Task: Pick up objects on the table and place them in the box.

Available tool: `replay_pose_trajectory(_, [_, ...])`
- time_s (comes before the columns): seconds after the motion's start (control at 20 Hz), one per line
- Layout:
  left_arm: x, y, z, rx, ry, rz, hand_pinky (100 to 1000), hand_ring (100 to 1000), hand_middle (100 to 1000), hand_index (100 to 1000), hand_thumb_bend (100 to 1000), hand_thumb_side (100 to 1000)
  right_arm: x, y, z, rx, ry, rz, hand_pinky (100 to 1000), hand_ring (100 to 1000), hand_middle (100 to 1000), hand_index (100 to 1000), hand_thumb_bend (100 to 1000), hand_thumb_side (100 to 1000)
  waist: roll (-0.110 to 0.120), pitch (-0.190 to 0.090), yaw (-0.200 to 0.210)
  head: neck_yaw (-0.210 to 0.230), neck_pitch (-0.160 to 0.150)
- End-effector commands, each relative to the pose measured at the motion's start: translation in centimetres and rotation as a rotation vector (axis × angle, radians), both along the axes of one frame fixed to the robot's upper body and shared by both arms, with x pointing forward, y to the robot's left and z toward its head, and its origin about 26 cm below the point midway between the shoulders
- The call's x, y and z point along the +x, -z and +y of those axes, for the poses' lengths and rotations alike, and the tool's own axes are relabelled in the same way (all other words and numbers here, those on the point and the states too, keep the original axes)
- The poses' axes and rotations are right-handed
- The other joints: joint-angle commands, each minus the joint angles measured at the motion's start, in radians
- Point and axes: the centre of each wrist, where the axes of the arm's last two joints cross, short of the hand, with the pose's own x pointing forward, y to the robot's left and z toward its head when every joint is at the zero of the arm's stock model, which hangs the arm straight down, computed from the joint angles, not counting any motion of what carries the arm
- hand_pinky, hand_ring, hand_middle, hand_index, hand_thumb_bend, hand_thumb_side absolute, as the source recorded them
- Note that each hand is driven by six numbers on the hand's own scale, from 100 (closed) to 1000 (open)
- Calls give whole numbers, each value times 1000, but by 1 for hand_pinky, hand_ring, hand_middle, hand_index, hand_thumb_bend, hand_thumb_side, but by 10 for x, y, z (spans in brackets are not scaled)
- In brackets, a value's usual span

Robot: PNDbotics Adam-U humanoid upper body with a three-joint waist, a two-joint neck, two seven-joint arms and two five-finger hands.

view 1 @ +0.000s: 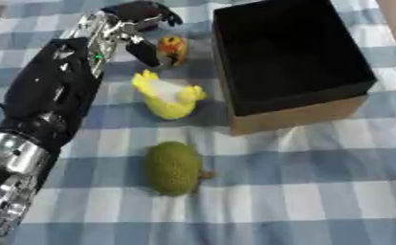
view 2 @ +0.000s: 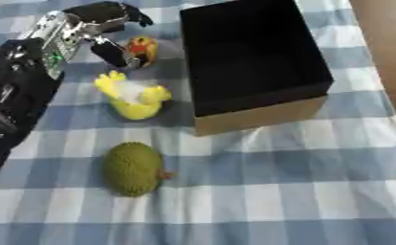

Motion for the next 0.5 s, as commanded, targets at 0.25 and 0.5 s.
replay_pose_trajectory(0.25, [-1,-15,4,36,-12,-47,873,888,796,738,279,378,-1,-4,0,-23,-2,-8,955,1000,403,991,100,470,14,-8,2,2,3])
replay_pose_trajectory(0.5, [-1,-17,4,62,4,-59,851,872,775,682,262,429,-2,-3,0,-27,0,-2,956,1000,402,991,100,470,16,-12,6,2,12])
